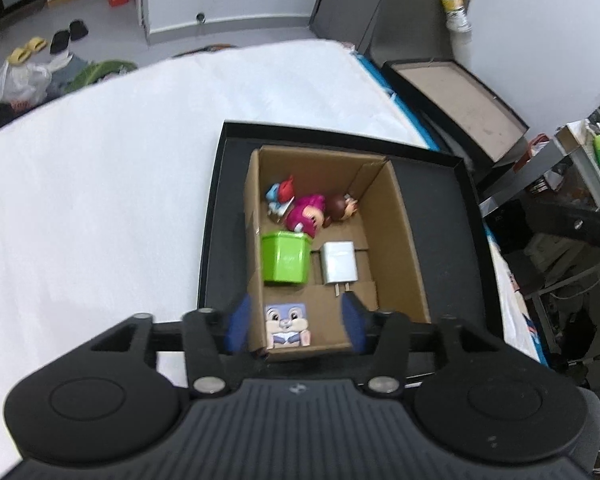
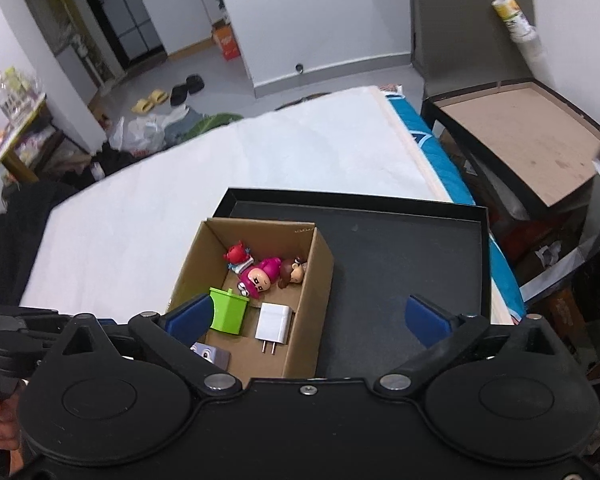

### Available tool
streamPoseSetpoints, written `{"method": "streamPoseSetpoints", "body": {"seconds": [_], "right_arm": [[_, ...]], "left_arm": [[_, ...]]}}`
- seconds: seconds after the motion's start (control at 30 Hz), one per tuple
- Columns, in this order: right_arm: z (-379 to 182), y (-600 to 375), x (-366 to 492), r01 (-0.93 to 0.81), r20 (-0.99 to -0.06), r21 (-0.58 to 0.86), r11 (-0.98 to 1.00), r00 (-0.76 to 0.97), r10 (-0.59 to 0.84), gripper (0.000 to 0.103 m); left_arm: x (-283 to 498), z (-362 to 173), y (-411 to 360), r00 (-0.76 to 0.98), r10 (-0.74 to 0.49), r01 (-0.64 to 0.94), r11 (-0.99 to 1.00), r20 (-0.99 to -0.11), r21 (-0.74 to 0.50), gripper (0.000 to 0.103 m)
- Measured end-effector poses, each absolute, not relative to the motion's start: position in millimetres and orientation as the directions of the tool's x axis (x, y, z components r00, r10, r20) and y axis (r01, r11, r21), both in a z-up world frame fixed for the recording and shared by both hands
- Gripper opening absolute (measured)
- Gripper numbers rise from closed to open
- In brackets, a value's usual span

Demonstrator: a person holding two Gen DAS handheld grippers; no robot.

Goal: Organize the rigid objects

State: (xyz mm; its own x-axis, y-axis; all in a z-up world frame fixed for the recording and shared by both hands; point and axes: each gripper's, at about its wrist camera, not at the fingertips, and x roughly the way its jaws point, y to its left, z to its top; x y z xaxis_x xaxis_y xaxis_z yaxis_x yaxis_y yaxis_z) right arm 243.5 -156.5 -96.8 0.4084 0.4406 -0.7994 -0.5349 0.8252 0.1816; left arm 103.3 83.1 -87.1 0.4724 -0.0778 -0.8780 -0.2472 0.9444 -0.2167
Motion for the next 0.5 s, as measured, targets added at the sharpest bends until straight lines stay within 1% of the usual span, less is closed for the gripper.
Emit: {"method": "streamPoseSetpoints", "body": {"seconds": [0.03,0.07,0.13,0.23,0.33,0.5], "right_arm": [[-95.0,-159.9,241.3,-0.528,-0.795,0.185,0.829,0.416,0.442,0.103],[-93.5,-163.0,239.2,-0.521,-0.792,0.187,0.833,0.422,0.442,0.103],[-90.7,-169.2,234.1,-0.509,-0.782,0.195,0.838,0.435,0.446,0.103],[-87.2,-175.7,226.2,-0.499,-0.769,0.190,0.846,0.460,0.444,0.103],[-85.3,-182.4,214.5,-0.495,-0.757,0.180,0.850,0.482,0.441,0.103],[-82.9,-197.5,201.8,-0.451,-0.745,0.192,0.872,0.511,0.429,0.103]], "left_arm": [[102.3,-82.9,80.8,0.480,-0.075,-0.241,0.947,-0.874,-0.213,0.061],[100.7,-78.6,78.1,0.487,-0.069,-0.235,0.950,-0.871,-0.207,0.064],[96.9,-71.8,73.7,0.498,-0.056,-0.230,0.954,-0.865,-0.194,0.074],[90.3,-62.4,67.1,0.513,-0.039,-0.225,0.958,-0.857,-0.178,0.078],[82.8,-53.8,62.3,0.529,-0.034,-0.223,0.958,-0.848,-0.177,0.080],[66.2,-37.0,53.3,0.565,-0.027,-0.206,0.963,-0.825,-0.172,0.086]]}}
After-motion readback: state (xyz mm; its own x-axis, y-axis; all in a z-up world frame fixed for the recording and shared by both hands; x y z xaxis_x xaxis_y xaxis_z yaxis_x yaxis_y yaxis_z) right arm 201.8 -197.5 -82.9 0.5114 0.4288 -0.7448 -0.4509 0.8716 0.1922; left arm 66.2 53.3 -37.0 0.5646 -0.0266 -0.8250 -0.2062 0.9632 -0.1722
